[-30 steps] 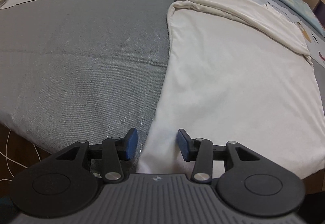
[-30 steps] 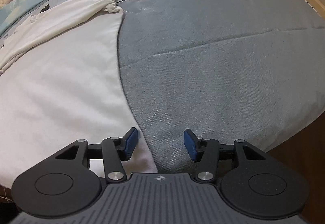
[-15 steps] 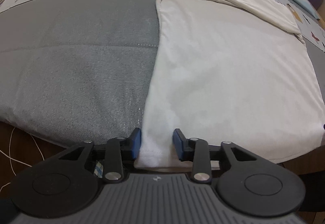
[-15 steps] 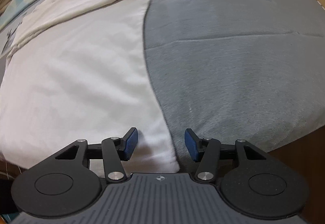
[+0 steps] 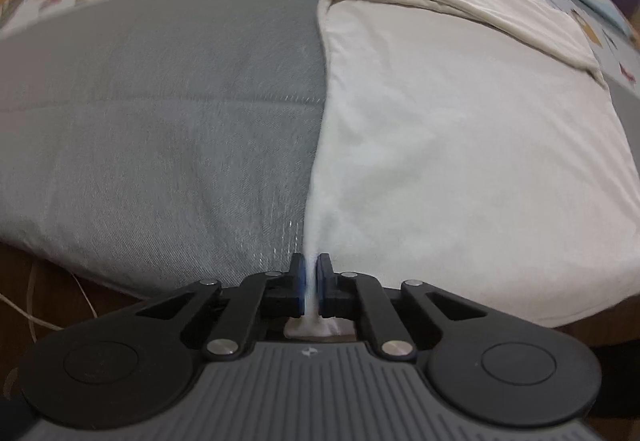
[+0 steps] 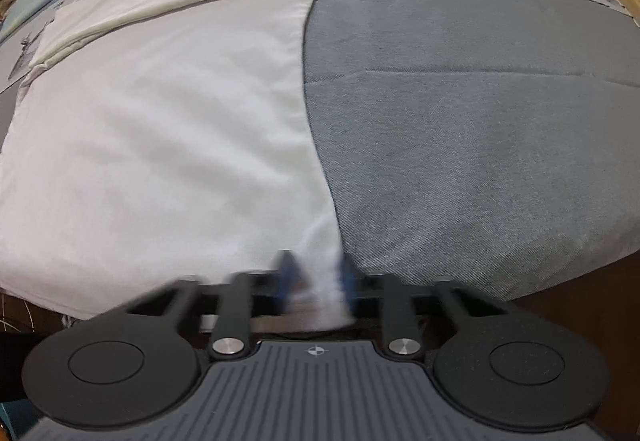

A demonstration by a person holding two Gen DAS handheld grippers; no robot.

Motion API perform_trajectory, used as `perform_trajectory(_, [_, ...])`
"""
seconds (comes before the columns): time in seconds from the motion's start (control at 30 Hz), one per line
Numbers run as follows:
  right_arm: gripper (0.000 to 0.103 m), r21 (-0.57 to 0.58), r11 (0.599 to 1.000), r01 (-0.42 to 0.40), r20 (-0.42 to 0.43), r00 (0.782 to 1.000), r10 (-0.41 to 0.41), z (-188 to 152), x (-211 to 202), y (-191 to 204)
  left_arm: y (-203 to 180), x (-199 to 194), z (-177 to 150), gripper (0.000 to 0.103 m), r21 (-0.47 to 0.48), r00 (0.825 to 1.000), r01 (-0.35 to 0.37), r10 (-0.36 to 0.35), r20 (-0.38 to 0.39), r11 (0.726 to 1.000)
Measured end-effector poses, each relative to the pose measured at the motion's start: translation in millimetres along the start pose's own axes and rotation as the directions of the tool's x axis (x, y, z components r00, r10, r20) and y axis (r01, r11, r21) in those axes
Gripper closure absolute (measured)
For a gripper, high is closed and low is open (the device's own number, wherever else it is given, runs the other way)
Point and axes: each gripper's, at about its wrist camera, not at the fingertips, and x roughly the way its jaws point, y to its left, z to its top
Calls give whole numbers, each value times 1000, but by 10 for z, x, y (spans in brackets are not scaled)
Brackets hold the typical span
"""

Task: Fold small clothes
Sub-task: 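Grasp the shirt hem with the left tool while the right tool grasps the hem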

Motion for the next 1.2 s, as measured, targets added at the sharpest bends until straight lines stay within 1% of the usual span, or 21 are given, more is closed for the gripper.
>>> perform_trajectory(0.07, [98,16,1000,-12,35,999,11,7,-63,-5,-35,-49,-2,98,24,1000,-2,1,24,1000])
perform_trajectory(0.13, [98,21,1000,-16,51,999,15,9,-91,-5,-3,-31,-2,97,8,1000,7,-7,12,1000])
perform_trajectory(0.2, [96,21,1000,6,24,1000,-7,3,-49,1,42,26,-12,97,-21,999,26,-26,-31,999])
perform_trajectory(0.27, [90,23,1000,19,-23,1000,-19,-18,24,12,38,52,-22,96,-11,999,30,-30,-43,999])
perform_trajectory(0.33, [89,-6,1000,30,-19,999,-30,-15,26,60,37,55,-22,96,-5,999,29,-29,-42,1000])
perform_trajectory(0.43, [89,4,1000,30,-17,999,-30,-15,23,63,53,71,-9,95,-13,998,29,-30,-47,999])
perform_trajectory(0.53, [89,-3,1000,30,-15,999,-30,-27,13,75,24,68,-9,97,6,999,21,-21,-39,1000])
perform_trajectory(0.6, [98,-3,1000,27,2,1000,-27,-11,-18,72,23,31,-6,98,8,999,22,-22,-24,1000])
perform_trajectory(0.67, [98,12,1000,9,41,999,-10,0,-78,86,28,0,-1,98,6,999,30,-30,-10,1000])
perform_trajectory(0.73, [98,30,1000,-8,56,998,6,12,-111,58,36,13,0,98,6,1000,27,-27,-15,1000])
perform_trajectory(0.8, [97,50,999,-5,24,1000,4,10,-69,26,38,38,-2,97,3,999,26,-26,-31,1000])
perform_trajectory(0.83, [93,57,998,0,-7,1000,0,-3,-24,14,33,38,-9,97,5,999,26,-25,-36,1000])
perform_trajectory(0.87, [93,58,998,6,-22,1000,-5,-11,12,15,22,38,-13,97,12,999,22,-21,-36,1000])
perform_trajectory(1.0, [92,20,1000,22,-17,1000,-22,-11,6,68,-35,53,-29,96,55,999,2,-1,-32,998])
perform_trajectory(1.13, [92,18,1000,22,-14,1000,-22,-16,-1,71,-3,47,-19,97,38,1000,10,-9,-30,999])
perform_trajectory(1.2, [96,10,1000,21,2,1000,-21,-30,-24,76,6,24,-12,98,26,1000,15,-14,-19,1000])
